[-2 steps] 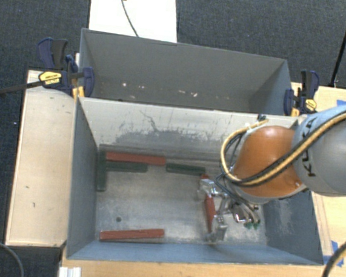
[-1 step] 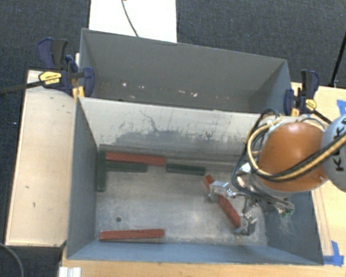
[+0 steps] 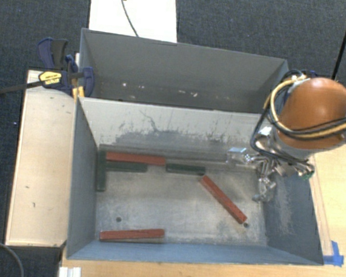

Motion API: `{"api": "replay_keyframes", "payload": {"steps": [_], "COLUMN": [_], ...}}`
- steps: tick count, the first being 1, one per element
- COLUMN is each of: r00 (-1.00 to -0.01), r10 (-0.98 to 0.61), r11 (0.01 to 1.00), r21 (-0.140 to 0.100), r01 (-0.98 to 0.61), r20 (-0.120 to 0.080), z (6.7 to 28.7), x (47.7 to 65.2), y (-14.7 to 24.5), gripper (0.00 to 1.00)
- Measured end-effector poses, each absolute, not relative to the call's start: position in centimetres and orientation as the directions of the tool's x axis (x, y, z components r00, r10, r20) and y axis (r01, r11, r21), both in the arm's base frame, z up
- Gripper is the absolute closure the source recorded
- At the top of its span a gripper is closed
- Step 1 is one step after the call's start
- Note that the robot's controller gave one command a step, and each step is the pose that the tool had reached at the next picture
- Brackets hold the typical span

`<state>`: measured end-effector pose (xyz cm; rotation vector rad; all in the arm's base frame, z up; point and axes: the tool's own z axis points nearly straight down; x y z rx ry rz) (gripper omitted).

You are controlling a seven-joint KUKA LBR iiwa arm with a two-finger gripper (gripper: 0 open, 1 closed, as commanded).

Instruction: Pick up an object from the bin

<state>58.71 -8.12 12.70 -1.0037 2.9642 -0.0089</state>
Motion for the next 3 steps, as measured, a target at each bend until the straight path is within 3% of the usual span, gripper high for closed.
{"api": "replay_keyframes", "payload": {"steps": [1, 2, 3], "r00": [-0.852, -0.892, -0.894], "r10": [-0.524, -0.452, -0.447], "r11": [0.852, 0.892, 0.894], "r21": [0.001, -0.002, -0.003], "r01": [-0.524, -0.452, -0.447], "r20": [-0.002, -0.005, -0.005], "z": [7.0, 7.2, 7.6], "x": [57.9, 59.3, 59.5], "y": [-3.2, -2.8, -2.9], "gripper": [0.00, 0.00, 1.00]}}
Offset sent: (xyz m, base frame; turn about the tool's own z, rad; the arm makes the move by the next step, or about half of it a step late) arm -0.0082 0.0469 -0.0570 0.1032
